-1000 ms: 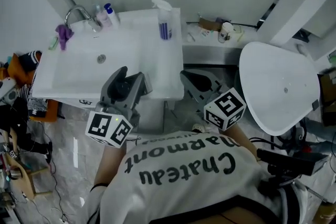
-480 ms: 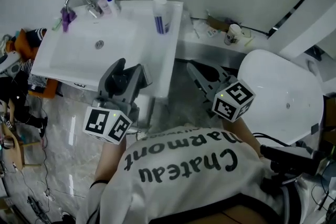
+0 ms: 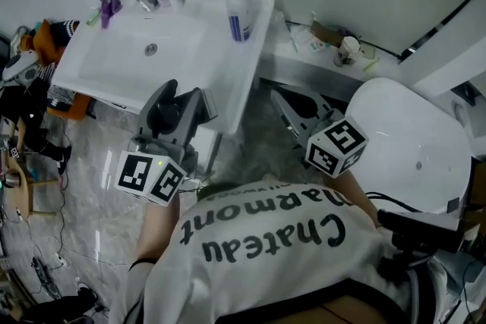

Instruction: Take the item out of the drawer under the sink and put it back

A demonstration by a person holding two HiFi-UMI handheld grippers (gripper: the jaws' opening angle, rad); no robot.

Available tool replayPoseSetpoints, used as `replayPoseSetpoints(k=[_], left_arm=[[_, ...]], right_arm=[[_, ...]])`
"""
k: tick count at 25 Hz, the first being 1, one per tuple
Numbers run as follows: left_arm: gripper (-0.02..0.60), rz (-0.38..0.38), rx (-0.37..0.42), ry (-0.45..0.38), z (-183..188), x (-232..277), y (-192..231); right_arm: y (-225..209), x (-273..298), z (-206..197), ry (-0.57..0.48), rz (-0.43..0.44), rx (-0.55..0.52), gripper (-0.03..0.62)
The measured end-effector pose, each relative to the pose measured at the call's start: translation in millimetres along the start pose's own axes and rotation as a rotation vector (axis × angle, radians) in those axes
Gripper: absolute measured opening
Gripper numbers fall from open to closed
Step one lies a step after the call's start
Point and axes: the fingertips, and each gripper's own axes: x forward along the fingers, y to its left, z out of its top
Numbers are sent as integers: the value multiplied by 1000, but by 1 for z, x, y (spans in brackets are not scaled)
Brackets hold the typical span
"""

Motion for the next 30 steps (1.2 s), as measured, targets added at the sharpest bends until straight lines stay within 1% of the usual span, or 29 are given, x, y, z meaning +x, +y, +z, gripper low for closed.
replayPoseSetpoints(k=[3, 7, 10, 12, 14, 19, 22, 26, 30], left_arm=[[212, 18, -5, 1, 0, 2, -1], [212, 30, -13, -9, 4, 9, -8], [212, 38, -19, -12, 5, 15, -9], [212, 45, -23, -10, 5, 18, -9], [212, 54, -33, -13, 7, 21, -8], [212, 59, -23, -22, 18, 33, -6], [212, 76, -30, -26, 24, 42, 0], [212, 95, -34, -38, 30, 62, 9], [212, 80, -30, -50, 31, 74, 14]], right_arm=[[0, -8, -1, -1, 12, -1, 11], [7, -19, 4, -39, 80, 22, 11], [10, -24, 6, -51, 108, 5, 11], [6, -28, 5, -46, 98, -15, 11], [-1, -33, 5, -42, 84, -10, 11], [-15, -42, 10, -65, 72, 47, 11], [-21, -47, 11, -67, 57, 57, 11], [-35, -47, 13, -73, 46, 106, 11], [-37, -44, 16, -92, 52, 159, 11]])
